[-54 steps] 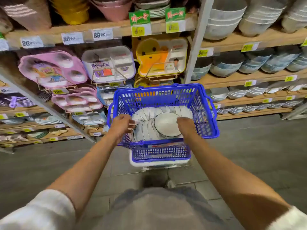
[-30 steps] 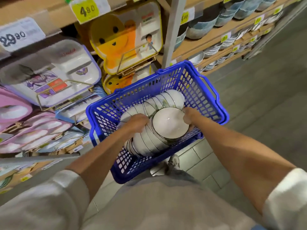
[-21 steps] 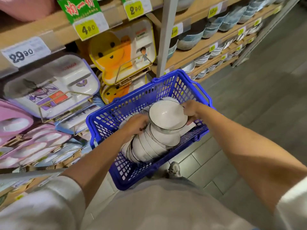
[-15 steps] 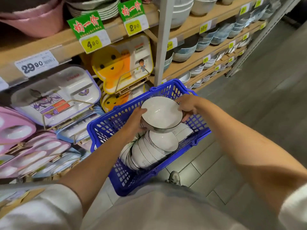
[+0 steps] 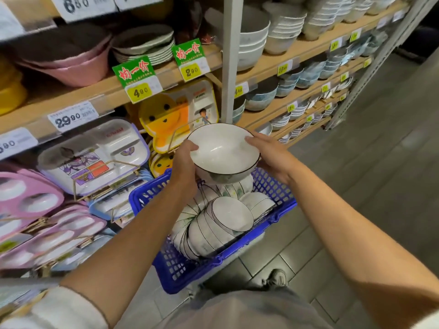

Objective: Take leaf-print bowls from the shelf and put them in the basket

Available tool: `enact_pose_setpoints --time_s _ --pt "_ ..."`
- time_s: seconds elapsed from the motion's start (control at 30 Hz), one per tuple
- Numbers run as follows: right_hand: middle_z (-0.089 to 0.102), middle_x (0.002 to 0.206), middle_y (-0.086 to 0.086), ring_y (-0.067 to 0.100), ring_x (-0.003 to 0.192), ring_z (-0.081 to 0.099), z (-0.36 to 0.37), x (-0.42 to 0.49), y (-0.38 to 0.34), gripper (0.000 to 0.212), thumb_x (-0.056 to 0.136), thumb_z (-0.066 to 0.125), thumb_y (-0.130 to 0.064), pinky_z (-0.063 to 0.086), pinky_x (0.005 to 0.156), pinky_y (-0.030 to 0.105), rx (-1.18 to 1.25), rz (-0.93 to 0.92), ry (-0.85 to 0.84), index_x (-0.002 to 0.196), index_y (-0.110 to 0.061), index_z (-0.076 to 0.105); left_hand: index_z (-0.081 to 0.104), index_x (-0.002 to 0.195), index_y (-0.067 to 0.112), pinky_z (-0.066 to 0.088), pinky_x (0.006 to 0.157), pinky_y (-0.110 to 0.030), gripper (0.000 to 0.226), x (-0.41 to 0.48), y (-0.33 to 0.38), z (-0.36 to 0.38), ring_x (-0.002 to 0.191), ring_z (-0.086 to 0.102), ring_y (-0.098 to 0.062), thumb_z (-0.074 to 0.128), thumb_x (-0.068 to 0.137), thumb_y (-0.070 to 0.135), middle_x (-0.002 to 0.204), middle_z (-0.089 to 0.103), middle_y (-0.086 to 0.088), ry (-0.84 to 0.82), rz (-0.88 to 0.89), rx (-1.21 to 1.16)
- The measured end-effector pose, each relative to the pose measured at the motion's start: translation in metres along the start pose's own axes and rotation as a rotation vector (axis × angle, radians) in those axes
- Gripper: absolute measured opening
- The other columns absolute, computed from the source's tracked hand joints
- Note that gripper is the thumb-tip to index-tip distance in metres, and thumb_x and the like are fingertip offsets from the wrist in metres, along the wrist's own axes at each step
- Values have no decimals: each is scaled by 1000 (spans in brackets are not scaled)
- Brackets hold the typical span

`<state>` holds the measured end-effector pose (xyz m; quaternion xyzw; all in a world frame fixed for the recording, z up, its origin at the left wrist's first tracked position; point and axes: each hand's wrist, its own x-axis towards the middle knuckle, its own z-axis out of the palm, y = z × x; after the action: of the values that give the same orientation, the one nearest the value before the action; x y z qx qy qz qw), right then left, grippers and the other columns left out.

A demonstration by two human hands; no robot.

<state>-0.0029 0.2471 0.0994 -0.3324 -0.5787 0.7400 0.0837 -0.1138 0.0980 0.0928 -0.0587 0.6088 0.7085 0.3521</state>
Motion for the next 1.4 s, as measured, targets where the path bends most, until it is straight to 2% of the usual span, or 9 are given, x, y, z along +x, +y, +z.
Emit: enact_pose_setpoints --time_s 0.1,0.27,0.4,0.47,0.77,1.03,1.2,1.33,1.4 --pt "74 107 -5 14 96 70 -11 -4 -4 24 99 45 -33 57 69 25 306 -55 -64 112 -29 65 63 103 24 52 57 -27 25 -12 4 28 87 64 -22 49 83 23 94 70 1 -8 44 -41" --pt "69 118 9 26 109 65 -54 -5 -23 35 100 40 -25 56 83 35 451 -114 -72 128 -15 58 60 113 21 47 42 -19 31 -31 2 87 83 63 -21 45 86 24 95 69 -1 -29 140 -60" --pt "70 117 6 23 107 65 -109 -7 -47 34 99 39 -17 56 79 31 418 -142 -66 127 -16 58 60 109 23 49 56 -25 28 -37 -5 145 84 63 -22 44 87 27 93 69 -1 -21 174 -48" --pt "66 124 9 26 112 62 -139 -7 -60 37 98 38 -15 55 85 34 403 -143 -39 132 -14 55 62 109 22 51 62 -28 29 -39 -7 176 85 65 -23 46 86 26 94 72 -2 -32 169 -76" --pt "65 122 9 27 111 61 -235 6 -124 35 98 38 -11 54 87 37 409 -189 63 124 -16 61 63 105 21 50 76 -34 24 -33 1 291 89 64 -23 49 86 24 97 72 -1 -74 189 -114" --pt "70 116 9 27 104 65 -269 64 -194 35 94 42 -11 55 85 37 379 -232 51 120 -15 65 65 91 20 52 68 -29 18 12 51 357 84 65 -21 47 86 20 82 74 1 -66 278 -193" --pt "74 99 1 20 86 69 -274 110 -243 36 95 39 -11 57 60 27 364 -261 -46 115 -21 67 64 88 25 47 70 -34 15 45 92 382 83 62 -23 49 85 25 81 71 2 -39 312 -183" --pt "69 117 8 29 105 64 -273 139 -281 39 95 38 -11 56 81 38 281 -289 -92 123 -18 63 65 90 26 49 76 -36 19 63 122 396 91 64 -24 46 87 22 91 72 1 -21 388 -185" --pt "68 120 11 30 107 64 -272 151 -297 37 96 41 -11 55 83 38 288 -279 -104 126 -15 62 64 92 25 47 82 -39 18 68 136 403 99 63 -26 47 87 22 100 70 -1 10 404 -191"
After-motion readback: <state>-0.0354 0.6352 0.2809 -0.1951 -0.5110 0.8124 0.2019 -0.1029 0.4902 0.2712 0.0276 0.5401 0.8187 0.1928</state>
